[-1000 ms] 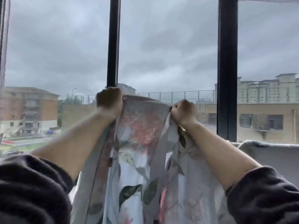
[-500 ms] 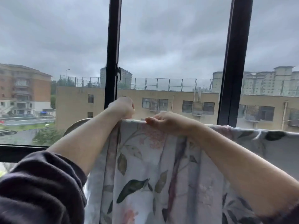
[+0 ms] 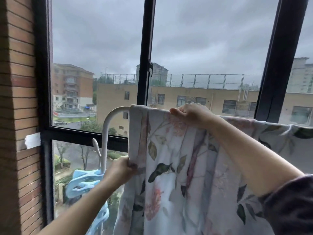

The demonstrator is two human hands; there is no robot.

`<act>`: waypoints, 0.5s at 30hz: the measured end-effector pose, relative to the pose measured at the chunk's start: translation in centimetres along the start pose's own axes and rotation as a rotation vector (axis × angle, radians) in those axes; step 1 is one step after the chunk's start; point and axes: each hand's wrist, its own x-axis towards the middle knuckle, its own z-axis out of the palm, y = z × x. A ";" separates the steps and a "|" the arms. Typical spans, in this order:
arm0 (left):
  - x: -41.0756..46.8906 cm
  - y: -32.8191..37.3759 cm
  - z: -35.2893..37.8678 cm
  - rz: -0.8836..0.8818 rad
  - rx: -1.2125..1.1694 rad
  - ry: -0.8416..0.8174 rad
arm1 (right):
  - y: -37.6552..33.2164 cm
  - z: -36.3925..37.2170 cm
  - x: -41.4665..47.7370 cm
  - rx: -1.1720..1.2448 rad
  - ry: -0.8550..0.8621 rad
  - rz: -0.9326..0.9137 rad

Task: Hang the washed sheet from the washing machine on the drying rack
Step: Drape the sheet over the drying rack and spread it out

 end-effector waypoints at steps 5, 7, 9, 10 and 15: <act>0.5 1.5 -7.1 0.042 -0.199 0.319 | 0.2 0.5 0.0 0.150 0.131 0.008; 1.9 3.6 -11.2 0.121 -0.378 0.430 | -1.4 0.1 0.2 0.240 0.208 -0.072; 4.0 6.0 -14.8 0.191 -0.473 0.465 | -4.1 -0.5 1.3 0.337 0.229 -0.159; 5.1 7.2 -16.2 0.224 -0.472 0.468 | -5.6 -0.8 2.3 0.384 0.206 -0.166; 9.3 9.9 -21.3 0.333 -0.234 0.439 | -10.1 0.8 9.0 0.563 0.195 -0.013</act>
